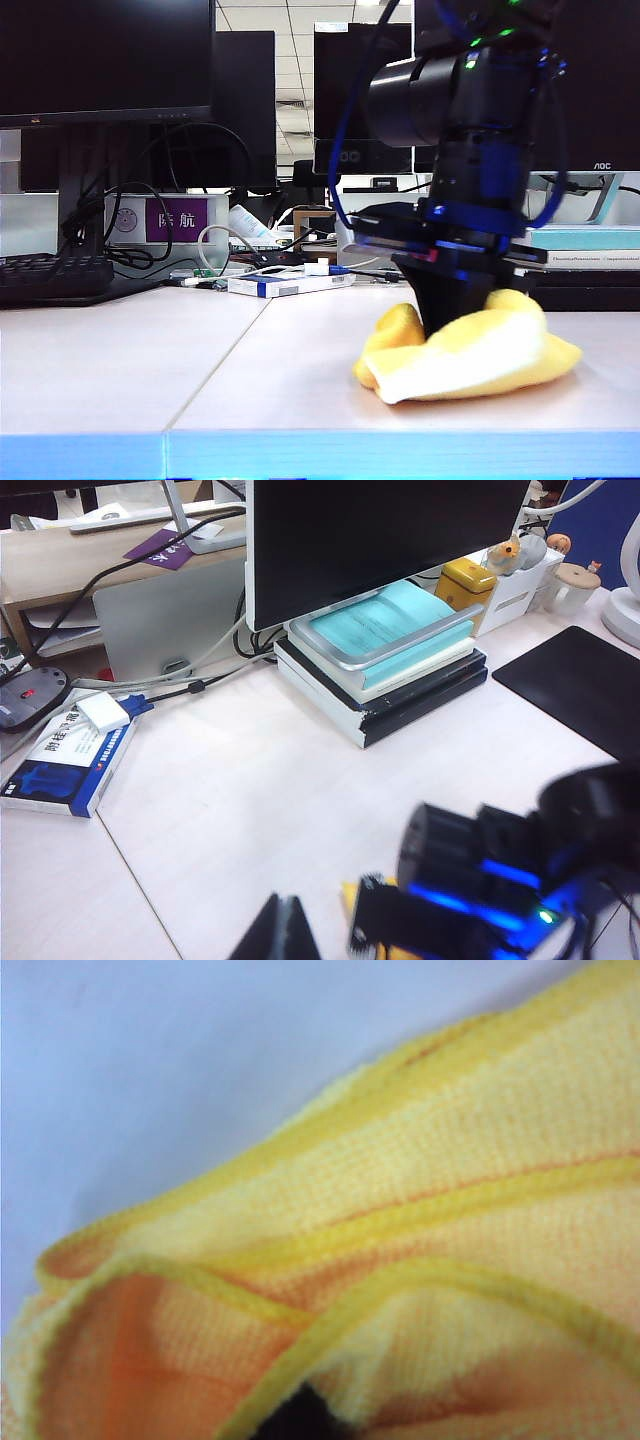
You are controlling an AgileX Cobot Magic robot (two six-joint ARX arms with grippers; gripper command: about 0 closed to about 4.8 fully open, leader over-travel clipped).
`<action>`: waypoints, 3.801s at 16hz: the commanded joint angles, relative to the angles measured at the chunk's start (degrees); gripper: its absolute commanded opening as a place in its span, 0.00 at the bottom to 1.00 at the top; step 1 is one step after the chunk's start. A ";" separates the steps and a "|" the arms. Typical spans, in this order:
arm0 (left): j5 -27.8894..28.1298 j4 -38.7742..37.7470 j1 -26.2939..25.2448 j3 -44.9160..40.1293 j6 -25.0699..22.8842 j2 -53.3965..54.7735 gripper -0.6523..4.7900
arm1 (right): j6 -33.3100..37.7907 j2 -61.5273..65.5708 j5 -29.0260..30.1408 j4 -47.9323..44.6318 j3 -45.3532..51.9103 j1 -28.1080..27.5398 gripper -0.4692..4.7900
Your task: Wipe the table from front to back using the rag.
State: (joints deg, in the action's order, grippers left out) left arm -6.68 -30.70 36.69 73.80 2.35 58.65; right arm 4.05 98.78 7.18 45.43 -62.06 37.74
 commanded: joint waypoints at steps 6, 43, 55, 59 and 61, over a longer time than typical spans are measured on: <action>-0.57 -0.26 0.50 0.37 0.07 -0.11 0.11 | 1.92 -2.08 0.44 4.90 5.66 3.26 0.08; -7.74 -9.01 0.39 -9.11 -5.01 5.70 0.11 | -1.01 -7.06 -1.03 15.78 -16.61 0.79 0.09; -16.74 10.43 0.39 -22.56 -8.87 11.28 0.11 | -1.27 -7.76 -1.07 17.31 -19.56 0.68 0.11; -22.43 17.66 0.39 -22.93 -9.81 15.43 0.14 | -1.60 -8.07 -1.03 17.18 -19.56 0.68 0.08; -24.17 20.59 0.42 -22.93 -9.79 17.68 0.47 | -1.77 -8.46 -0.83 17.27 -19.58 0.68 0.08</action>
State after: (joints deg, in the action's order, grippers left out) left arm -29.26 -12.80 36.99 50.89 -7.07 75.55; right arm 2.61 91.07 6.09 62.92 -81.38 38.28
